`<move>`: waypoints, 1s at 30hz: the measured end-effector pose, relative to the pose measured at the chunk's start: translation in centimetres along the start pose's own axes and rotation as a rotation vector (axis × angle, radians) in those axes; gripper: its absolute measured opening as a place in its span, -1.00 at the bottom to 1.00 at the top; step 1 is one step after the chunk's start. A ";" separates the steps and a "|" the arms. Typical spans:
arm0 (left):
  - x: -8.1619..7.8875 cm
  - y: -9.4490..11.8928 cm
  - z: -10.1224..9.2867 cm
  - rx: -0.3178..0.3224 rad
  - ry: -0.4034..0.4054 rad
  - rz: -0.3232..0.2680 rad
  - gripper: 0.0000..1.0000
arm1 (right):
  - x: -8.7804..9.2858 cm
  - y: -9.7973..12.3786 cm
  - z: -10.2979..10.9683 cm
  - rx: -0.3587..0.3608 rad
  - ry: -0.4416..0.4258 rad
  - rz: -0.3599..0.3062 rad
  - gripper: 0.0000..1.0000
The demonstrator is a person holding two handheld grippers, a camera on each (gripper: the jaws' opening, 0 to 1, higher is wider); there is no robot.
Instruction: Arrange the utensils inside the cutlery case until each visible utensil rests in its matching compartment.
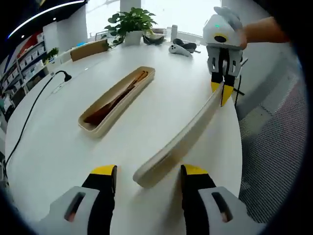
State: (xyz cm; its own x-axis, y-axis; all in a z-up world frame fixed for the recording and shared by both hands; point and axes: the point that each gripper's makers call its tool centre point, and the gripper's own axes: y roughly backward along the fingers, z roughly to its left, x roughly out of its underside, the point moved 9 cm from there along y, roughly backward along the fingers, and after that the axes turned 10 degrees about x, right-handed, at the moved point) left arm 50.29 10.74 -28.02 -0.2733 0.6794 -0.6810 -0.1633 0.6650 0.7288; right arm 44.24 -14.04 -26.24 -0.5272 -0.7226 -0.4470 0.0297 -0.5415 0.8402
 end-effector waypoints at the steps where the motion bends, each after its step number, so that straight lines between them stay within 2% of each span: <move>1: -0.1 0.2 0.1 -0.013 -0.033 0.008 0.40 | 0.0 0.3 0.1 -0.024 -0.025 -0.012 -1.00; 2: -0.4 0.6 0.0 -0.032 -0.073 0.020 0.38 | -0.1 0.4 0.2 -0.049 -0.071 -0.017 -1.00; 3: -1.0 1.1 0.0 -0.079 -0.151 0.030 0.41 | -0.1 0.6 0.4 -0.073 -0.112 -0.009 -1.00; 4: -1.6 1.3 0.0 -0.113 -0.214 0.016 0.49 | -0.1 0.7 0.7 -0.108 -0.145 -0.009 -1.00; 5: -2.1 1.5 -0.2 -0.116 -0.254 -0.005 0.63 | -0.1 0.9 0.8 -0.125 -0.163 -0.009 -1.00; 6: -2.7 1.7 -0.8 -0.083 -0.281 -0.024 0.68 | -0.2 1.1 0.9 -0.140 -0.182 -0.014 -1.00; 7: -3.1 1.9 -1.1 -0.061 -0.299 -0.021 0.65 | -0.1 1.5 1.4 -0.194 -0.257 0.004 -1.00; 9: -3.8 2.1 -1.6 -0.032 -0.384 0.012 0.55 | -0.2 1.6 1.5 -0.214 -0.269 -0.048 -1.00; 11: -4.5 2.1 -2.2 0.018 -0.466 0.043 0.41 | -0.4 2.0 1.8 -0.284 -0.347 -0.068 -1.00; 14: -5.7 2.1 -2.4 0.030 -0.611 0.075 0.32 | -0.9 2.6 2.9 -0.371 -0.332 -0.113 -1.00; 15: -5.9 2.1 -2.4 0.046 -0.646 0.090 0.32 | -0.7 2.7 3.0 -0.396 -0.364 -0.115 -1.00; 20: -6.8 2.2 -2.6 0.134 -0.723 0.136 0.16 | -0.5 3.5 3.1 -0.433 -0.428 -0.133 -0.99; 23: -6.7 1.9 -2.8 0.192 -0.746 0.220 0.04 | -0.6 4.1 2.9 -0.447 -0.467 -0.182 -0.99; 26: -7.0 1.3 -2.2 0.190 -0.754 0.225 -0.01 | -0.8 4.6 1.8 -0.459 -0.505 -0.214 -0.99; 29: -7.7 0.6 -0.8 0.171 -0.754 0.234 0.01 | -1.1 4.6 0.7 -0.480 -0.557 -0.216 -0.99; 30: -7.9 0.5 -0.2 0.159 -0.741 0.242 0.01 | -1.6 4.7 0.2 -0.492 -0.601 -0.235 -0.99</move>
State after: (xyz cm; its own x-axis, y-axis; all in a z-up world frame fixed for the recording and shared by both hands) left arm 52.22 5.62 -22.29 0.4272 0.8029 -0.4158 -0.0274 0.4711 0.8816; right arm 45.08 -15.40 -21.51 -0.9279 -0.2881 -0.2366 0.1576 -0.8783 0.4514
